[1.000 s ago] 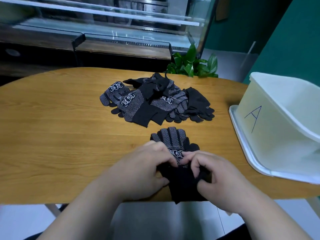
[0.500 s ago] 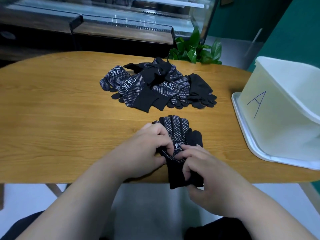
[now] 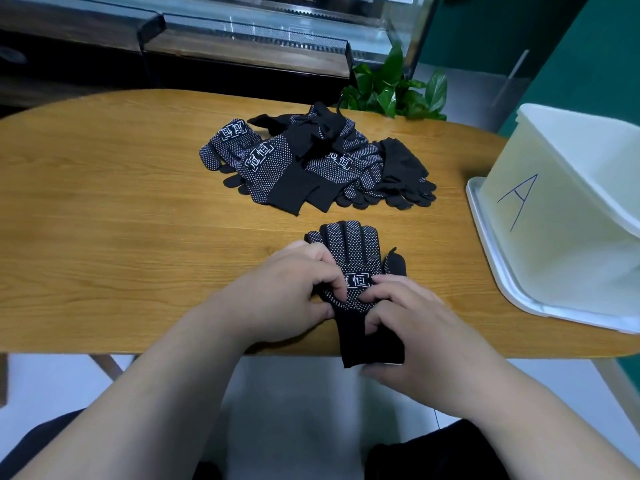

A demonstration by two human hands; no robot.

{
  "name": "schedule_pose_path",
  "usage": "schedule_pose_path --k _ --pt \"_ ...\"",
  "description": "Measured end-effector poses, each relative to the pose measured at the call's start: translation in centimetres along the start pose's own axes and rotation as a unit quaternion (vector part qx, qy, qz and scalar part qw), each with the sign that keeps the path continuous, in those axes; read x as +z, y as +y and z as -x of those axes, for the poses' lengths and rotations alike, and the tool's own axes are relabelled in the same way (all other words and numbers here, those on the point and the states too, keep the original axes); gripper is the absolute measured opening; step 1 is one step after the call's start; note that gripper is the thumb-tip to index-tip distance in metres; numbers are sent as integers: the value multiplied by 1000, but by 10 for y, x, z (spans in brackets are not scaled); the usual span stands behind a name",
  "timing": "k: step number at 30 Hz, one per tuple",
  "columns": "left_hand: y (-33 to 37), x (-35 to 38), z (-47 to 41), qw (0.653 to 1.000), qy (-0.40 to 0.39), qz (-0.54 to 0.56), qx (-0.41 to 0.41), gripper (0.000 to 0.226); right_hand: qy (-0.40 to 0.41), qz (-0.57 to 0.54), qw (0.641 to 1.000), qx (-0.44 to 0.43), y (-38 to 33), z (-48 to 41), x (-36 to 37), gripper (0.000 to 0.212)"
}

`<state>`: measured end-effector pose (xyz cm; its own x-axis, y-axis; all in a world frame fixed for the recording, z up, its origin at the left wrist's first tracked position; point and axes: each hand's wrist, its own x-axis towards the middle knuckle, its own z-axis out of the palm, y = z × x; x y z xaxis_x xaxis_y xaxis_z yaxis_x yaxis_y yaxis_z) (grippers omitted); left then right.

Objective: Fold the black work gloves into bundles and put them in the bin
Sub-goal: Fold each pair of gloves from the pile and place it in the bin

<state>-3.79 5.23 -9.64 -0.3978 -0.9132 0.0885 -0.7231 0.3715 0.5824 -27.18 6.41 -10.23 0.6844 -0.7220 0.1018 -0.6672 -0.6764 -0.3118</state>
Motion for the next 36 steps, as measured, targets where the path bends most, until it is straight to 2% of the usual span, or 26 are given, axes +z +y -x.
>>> schedule_pose_path --k 4,6,8,10,13,15,18,21,23,26,30,32,36 --pt "2 -1 -1 1000 -2 6 -7 24 -1 80 997 -3 -6 -4 6 48" --pt "2 -2 0 1000 -6 11 0 23 26 90 995 -22 -9 -5 5 34" --pt "1 -4 3 1000 -5 7 17 32 78 57 994 -43 -13 -8 -3 21" --pt "2 -7 5 999 -8 21 30 51 118 33 991 -50 -16 -12 -17 21" --pt "8 -16 6 989 27 122 77 48 165 -46 985 3 -29 -18 -50 14" --pt "16 -19 6 967 44 237 87 46 200 -121 971 45 -39 -23 -72 16" --pt "27 -21 5 906 47 420 20 39 205 -255 943 65 -43 -40 -92 21" --pt "28 -21 6 874 15 484 -34 14 241 -323 911 83 -41 -60 -99 11" --pt "23 -22 8 853 1 517 -67 11 258 -352 894 106 -36 -70 -97 14" --pt "14 -29 9 843 -24 522 -127 14 244 -335 899 140 -21 -78 -86 14" --pt "8 -38 6 886 -37 409 -216 11 222 -364 885 188 1 -77 -70 20" --pt "11 -42 5 896 -37 377 -233 23 239 -389 868 197 11 -75 -69 15" --pt "15 -41 -1 901 -39 363 -232 23 267 -402 854 195 20 -74 -69 14"
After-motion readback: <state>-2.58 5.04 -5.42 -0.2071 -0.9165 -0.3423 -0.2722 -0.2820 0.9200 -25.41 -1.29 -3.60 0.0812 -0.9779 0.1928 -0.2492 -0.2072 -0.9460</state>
